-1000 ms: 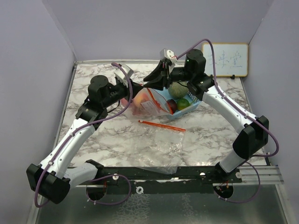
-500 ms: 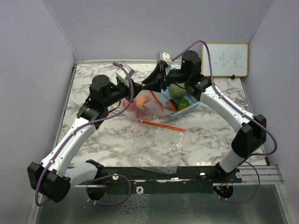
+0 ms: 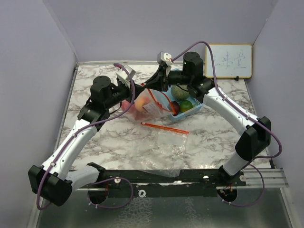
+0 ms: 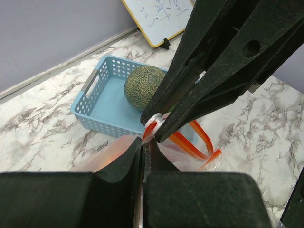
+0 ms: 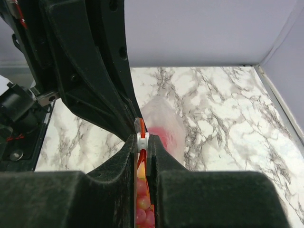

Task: Place the food in the zip-top bag and seal the zipper
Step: Zip the zipper food storage bag.

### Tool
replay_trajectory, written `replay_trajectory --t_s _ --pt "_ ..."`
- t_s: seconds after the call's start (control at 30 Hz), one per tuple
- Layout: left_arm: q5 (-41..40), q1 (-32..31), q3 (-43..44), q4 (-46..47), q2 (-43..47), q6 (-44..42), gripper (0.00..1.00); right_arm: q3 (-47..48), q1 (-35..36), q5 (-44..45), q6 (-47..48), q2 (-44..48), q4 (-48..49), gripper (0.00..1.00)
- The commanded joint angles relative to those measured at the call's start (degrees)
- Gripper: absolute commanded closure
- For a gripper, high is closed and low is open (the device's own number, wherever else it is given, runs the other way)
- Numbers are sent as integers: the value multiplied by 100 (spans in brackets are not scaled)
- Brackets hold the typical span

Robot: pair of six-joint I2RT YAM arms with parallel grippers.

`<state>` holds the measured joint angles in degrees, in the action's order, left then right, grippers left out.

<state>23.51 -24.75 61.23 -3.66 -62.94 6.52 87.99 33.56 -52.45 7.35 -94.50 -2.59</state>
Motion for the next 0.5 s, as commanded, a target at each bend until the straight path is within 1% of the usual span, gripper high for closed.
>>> replay_trajectory --t_s 0.0,0.23,0.4,0.47 --pt "-368 98 160 482 257 -20 100 -225 -22 697 260 213 -521 94" --pt "-1083 212 26 754 473 37 100 -771 -55 1122 449 527 -804 95" --pt "-1595 274 35 760 569 -105 100 -1177 -194 1290 425 721 -844 95" --pt "-1945 284 53 746 587 -147 100 -1317 -282 1330 424 775 -884 95"
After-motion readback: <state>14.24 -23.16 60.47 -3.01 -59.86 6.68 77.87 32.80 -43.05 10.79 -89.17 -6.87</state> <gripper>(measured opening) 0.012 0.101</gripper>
